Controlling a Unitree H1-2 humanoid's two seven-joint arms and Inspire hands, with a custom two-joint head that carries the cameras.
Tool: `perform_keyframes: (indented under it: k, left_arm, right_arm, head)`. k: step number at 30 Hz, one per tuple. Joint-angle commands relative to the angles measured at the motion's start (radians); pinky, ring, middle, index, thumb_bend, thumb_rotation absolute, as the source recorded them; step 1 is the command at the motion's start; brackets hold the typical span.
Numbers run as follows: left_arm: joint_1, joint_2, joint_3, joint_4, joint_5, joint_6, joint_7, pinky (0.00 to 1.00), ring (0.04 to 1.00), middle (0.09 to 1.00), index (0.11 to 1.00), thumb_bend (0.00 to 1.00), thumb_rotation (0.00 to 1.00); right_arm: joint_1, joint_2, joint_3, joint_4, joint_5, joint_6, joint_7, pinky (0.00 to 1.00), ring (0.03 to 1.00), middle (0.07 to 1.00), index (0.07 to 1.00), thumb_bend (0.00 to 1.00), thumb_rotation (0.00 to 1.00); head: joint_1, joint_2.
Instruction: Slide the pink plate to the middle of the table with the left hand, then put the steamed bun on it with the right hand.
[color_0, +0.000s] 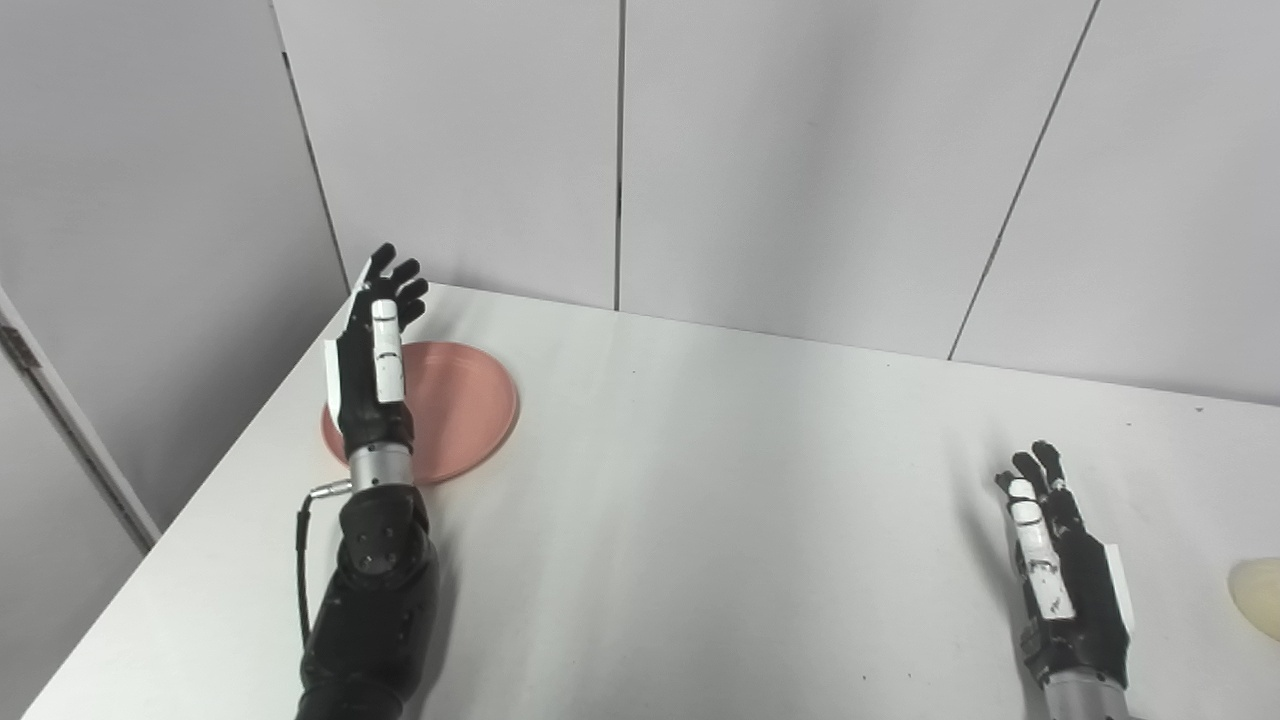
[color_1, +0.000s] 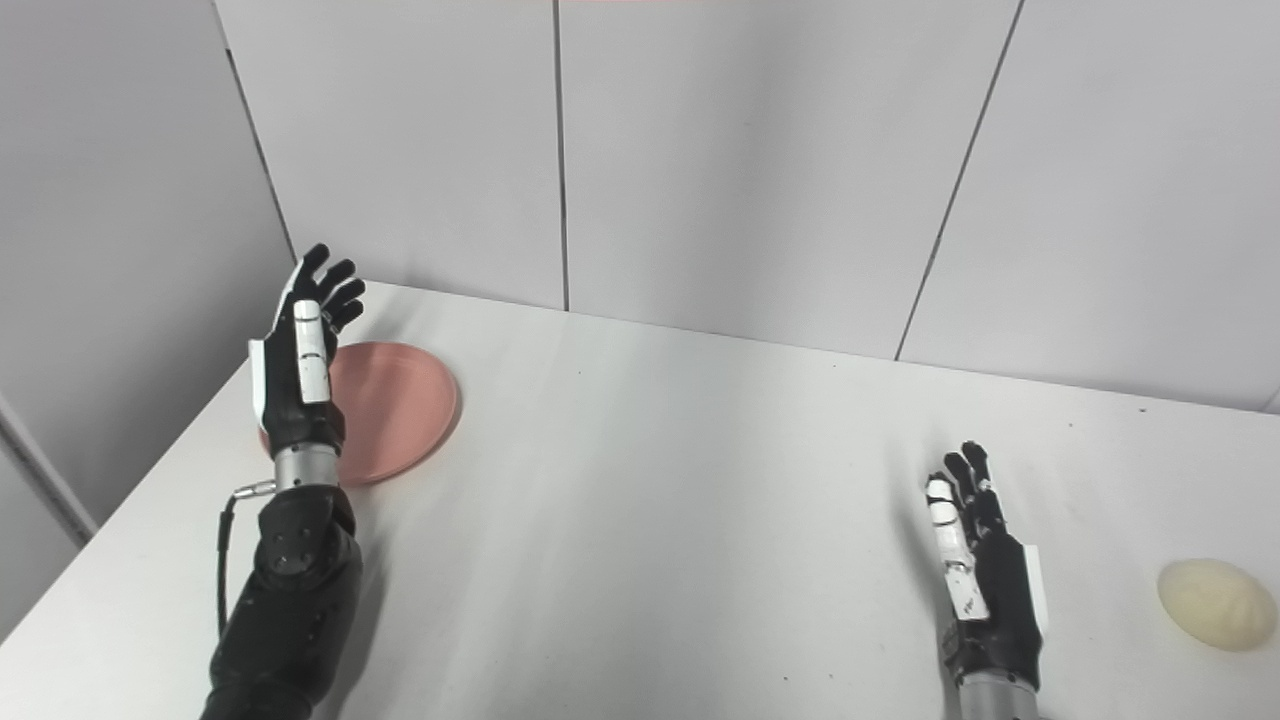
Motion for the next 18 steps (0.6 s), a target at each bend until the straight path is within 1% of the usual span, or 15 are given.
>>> perform_keyframes:
  k: [1, 4, 6, 8, 11, 15, 17, 18]
  left_arm:
    - [-0.043, 0.034, 0.015, -0.019, -0.017, 0.002, -0.002, 0.79, 0.792, 0.81, 0.824, 0.74, 1.0]
    - [-0.042, 0.062, 0.034, -0.011, -0.04, 0.01, -0.019, 0.81, 0.804, 0.819, 0.827, 0.74, 1.0]
    - [-0.045, 0.077, 0.047, -0.001, -0.055, 0.019, -0.024, 0.82, 0.82, 0.825, 0.84, 0.76, 1.0]
    - [-0.05, 0.09, 0.061, 0.011, -0.058, 0.023, -0.013, 0.79, 0.802, 0.805, 0.812, 0.74, 1.0]
    - [-0.056, 0.104, 0.077, 0.036, -0.059, 0.017, 0.006, 0.79, 0.789, 0.794, 0.804, 0.73, 1.0]
    - [-0.072, 0.122, 0.105, 0.096, -0.068, -0.004, 0.035, 0.8, 0.779, 0.788, 0.797, 0.74, 1.0]
    - [-0.082, 0.133, 0.117, 0.129, -0.075, -0.018, 0.041, 0.78, 0.763, 0.774, 0.783, 0.75, 1.0]
    - [-0.085, 0.139, 0.119, 0.14, -0.076, -0.021, 0.043, 0.76, 0.752, 0.769, 0.776, 0.76, 1.0]
  right_arm:
    - [-0.008, 0.013, 0.007, -0.008, 0.001, -0.029, 0.002, 1.0, 0.921, 0.943, 0.955, 0.33, 0.71]
    - [-0.005, 0.012, 0.009, -0.019, 0.001, -0.022, 0.005, 1.0, 0.93, 0.948, 0.96, 0.32, 0.72]
    - [-0.004, 0.013, 0.008, -0.022, 0.005, -0.02, 0.006, 1.0, 0.934, 0.953, 0.964, 0.31, 0.72]
    - [-0.002, 0.014, 0.008, -0.029, 0.007, -0.016, 0.005, 1.0, 0.927, 0.948, 0.965, 0.31, 0.7]
    - [-0.001, 0.014, 0.006, -0.032, 0.014, -0.013, 0.007, 1.0, 0.932, 0.949, 0.966, 0.31, 0.7]
    - [-0.003, 0.01, 0.004, -0.013, 0.014, -0.031, 0.01, 1.0, 0.938, 0.951, 0.965, 0.33, 0.7]
    - [-0.003, 0.009, 0.004, -0.012, 0.017, -0.034, 0.012, 1.0, 0.931, 0.949, 0.966, 0.34, 0.71]
    - [-0.003, 0.009, 0.004, -0.014, 0.019, -0.035, 0.013, 1.0, 0.929, 0.953, 0.971, 0.33, 0.72]
  head:
    - [0.001, 0.001]
    - [0.004, -0.001]
    - [0.008, -0.002]
    - [0.012, -0.002]
    - [0.019, -0.006]
    - [0.025, -0.009]
    - [0.028, -0.011]
    - [0.028, -0.011]
